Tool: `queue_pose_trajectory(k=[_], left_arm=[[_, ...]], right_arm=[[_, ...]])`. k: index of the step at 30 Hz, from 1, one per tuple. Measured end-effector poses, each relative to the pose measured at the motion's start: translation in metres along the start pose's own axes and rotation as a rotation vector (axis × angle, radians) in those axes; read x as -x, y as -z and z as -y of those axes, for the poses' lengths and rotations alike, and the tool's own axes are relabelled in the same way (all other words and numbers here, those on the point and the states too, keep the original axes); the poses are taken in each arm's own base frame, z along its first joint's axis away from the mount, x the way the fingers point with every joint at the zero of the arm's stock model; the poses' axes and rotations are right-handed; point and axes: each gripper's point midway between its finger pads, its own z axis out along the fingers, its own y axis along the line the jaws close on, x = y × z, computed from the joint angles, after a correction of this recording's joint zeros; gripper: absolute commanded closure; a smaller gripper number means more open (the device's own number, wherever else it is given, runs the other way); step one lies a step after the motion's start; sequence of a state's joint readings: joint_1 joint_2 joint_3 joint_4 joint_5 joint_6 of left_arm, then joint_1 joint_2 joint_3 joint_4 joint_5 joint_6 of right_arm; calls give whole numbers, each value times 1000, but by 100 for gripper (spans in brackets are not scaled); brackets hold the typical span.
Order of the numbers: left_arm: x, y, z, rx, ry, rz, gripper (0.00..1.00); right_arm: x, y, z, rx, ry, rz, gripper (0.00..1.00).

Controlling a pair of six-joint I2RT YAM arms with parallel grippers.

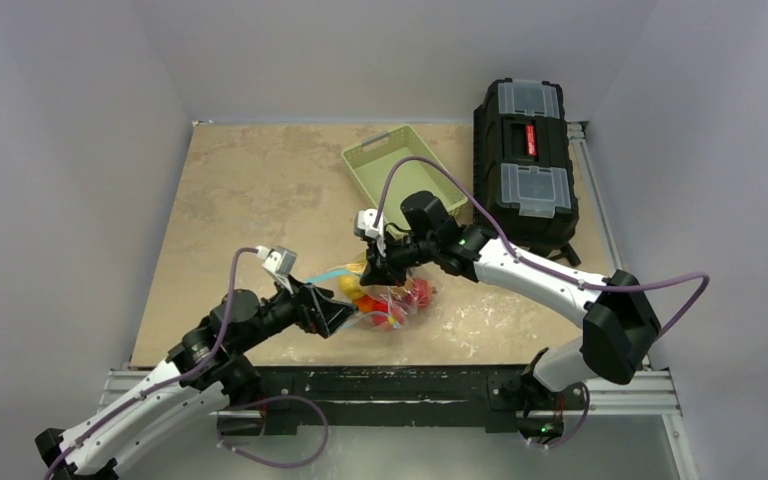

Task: Open the zip-top bag and remove the fake food
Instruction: Pick up the fake fruit from the zipper food storage bag.

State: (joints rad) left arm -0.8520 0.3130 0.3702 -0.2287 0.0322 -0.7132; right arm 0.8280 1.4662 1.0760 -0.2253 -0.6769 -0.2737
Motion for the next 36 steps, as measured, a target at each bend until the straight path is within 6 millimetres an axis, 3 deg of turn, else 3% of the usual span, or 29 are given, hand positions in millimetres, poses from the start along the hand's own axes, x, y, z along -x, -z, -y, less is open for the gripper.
queue_pose_trajectory(k=[11,36], left_arm=[[2,-6,6,-30,1,4,0],[-8,-16,-2,-4,10,-27,1]], right_arm=[[-1,-1,0,1,-1,-2,100],[-5,-3,0,11,-6,-13,100]])
